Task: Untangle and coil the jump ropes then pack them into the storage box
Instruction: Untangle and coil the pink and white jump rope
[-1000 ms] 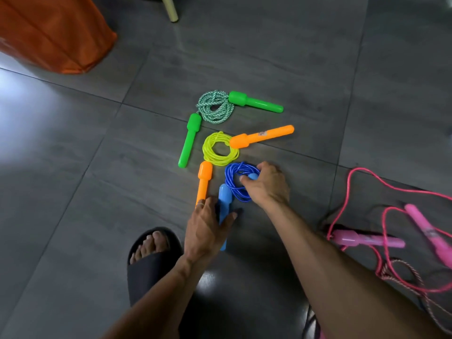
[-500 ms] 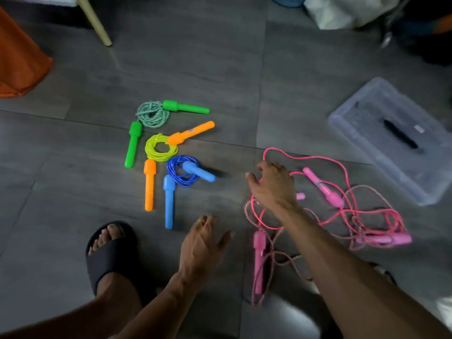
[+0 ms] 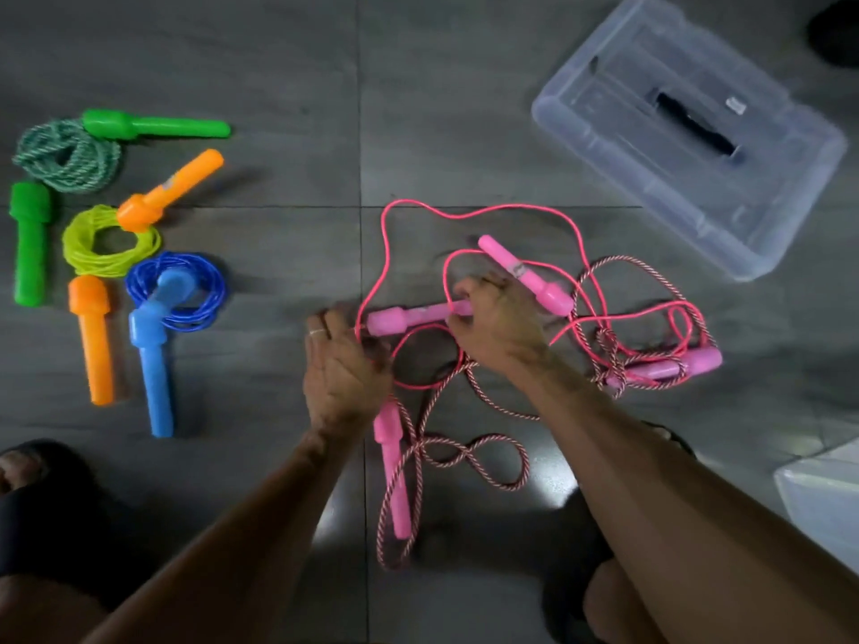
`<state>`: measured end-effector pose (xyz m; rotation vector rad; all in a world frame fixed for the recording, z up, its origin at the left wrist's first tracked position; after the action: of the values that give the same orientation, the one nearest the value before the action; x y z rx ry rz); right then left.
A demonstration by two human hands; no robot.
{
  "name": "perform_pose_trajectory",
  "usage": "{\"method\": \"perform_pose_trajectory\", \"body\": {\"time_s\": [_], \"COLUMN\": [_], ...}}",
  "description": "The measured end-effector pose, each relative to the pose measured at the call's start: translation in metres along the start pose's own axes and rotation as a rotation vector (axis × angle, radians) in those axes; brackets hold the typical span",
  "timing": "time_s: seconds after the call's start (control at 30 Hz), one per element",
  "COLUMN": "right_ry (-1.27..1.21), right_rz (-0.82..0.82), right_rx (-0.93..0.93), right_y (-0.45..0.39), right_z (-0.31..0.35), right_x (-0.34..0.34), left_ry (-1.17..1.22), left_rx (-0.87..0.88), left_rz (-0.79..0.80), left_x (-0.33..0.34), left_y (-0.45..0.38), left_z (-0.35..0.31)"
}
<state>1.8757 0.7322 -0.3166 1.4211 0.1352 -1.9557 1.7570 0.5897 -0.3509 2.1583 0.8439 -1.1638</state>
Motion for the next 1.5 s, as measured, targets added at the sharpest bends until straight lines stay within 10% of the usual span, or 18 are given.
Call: {"method": "perform_pose_trajectory", "body": {"time_s": [0.3, 1.03, 1.3, 1.5], "right_ry": [0.116, -0.863, -1.152, -1.392], "right_rz": [-0.007, 0.087, 0.257, 0.206], "right_rx": [-0.058, -0.234, -0.145, -0.103], "right_y": [-0.009, 0.119, 0.159, 0.173], "right_z": [0.014, 0.175, 0.22, 0.223], "right_x": [0.016, -0.141, -0.179, -0.209], "left_ry": [0.156, 0.829, 0.228, 0.209], "left_rx": [0.051, 0.159, 0.54, 0.386], "left_rz": [0.23, 0.671, 0.129, 0.075], "left_x": [-0.029, -0.31, -0.388, -0.391], "left_y": [-0.018, 0.036, 0.054, 0.048], "left_z": [0.007, -0.095, -0.107, -0.095]}}
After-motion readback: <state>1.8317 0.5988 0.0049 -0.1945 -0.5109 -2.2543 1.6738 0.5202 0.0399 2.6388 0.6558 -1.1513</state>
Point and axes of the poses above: each hand's wrist, its own y-axis away from the middle knuckle, its own x-axis out of the palm, z = x × y, the point moved 2 cm from there along -y, towards the middle knuckle, and after that the axes turned 4 degrees about -y, right-handed, at the moved point
